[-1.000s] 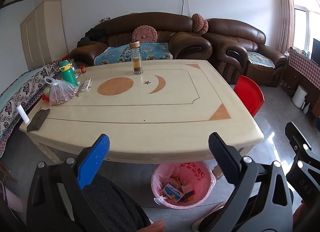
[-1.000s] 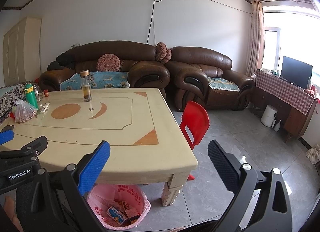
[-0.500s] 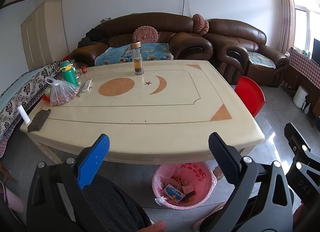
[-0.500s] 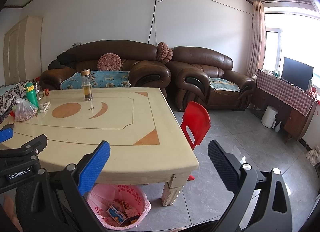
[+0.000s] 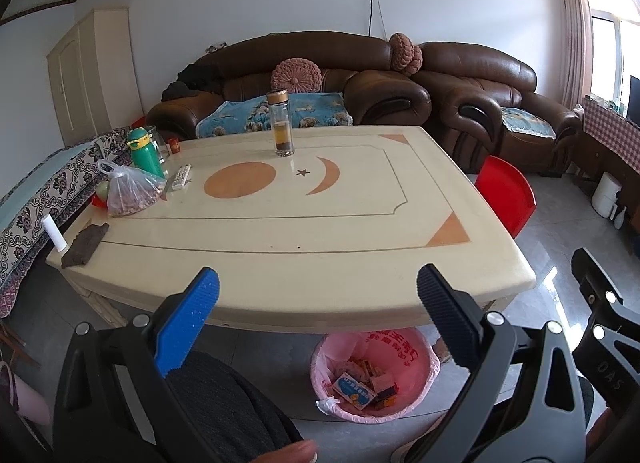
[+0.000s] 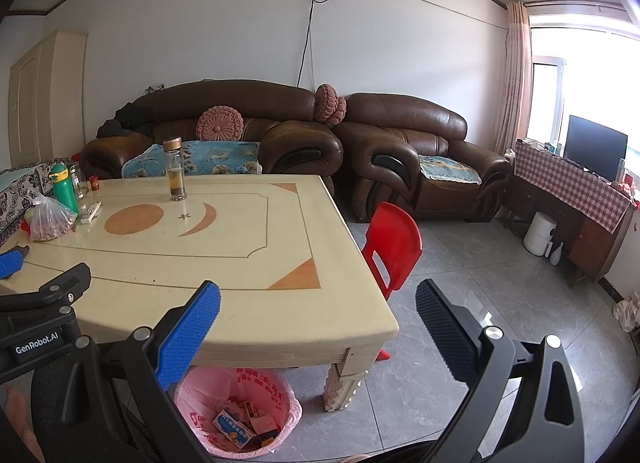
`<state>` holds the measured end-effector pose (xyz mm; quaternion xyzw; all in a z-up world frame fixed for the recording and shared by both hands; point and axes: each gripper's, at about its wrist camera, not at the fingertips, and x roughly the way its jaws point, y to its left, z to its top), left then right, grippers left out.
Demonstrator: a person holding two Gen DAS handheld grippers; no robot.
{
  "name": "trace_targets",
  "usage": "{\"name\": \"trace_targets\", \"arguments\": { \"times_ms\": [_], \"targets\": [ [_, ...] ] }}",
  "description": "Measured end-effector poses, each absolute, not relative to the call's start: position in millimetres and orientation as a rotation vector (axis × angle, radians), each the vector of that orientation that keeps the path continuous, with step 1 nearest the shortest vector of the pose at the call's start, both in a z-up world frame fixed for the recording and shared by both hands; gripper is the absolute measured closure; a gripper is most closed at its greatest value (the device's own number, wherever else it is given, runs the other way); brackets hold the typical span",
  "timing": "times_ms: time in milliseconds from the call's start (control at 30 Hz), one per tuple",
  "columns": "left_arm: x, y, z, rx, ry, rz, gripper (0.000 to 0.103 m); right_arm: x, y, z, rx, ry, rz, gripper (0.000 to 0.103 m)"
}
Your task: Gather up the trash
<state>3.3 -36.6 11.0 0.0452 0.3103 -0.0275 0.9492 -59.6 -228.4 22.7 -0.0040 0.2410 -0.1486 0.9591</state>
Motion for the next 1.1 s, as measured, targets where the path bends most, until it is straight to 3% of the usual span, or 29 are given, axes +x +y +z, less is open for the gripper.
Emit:
{"name": "trace_targets", "arguments": {
  "times_ms": [1100],
  "targets": [
    [2.7, -39.8, 10.3, 0.102, 0.629, -0.108, 0.006, -58.6, -233.0, 20.8, -0.015, 0.488, -0.308, 0.007]
  ]
}}
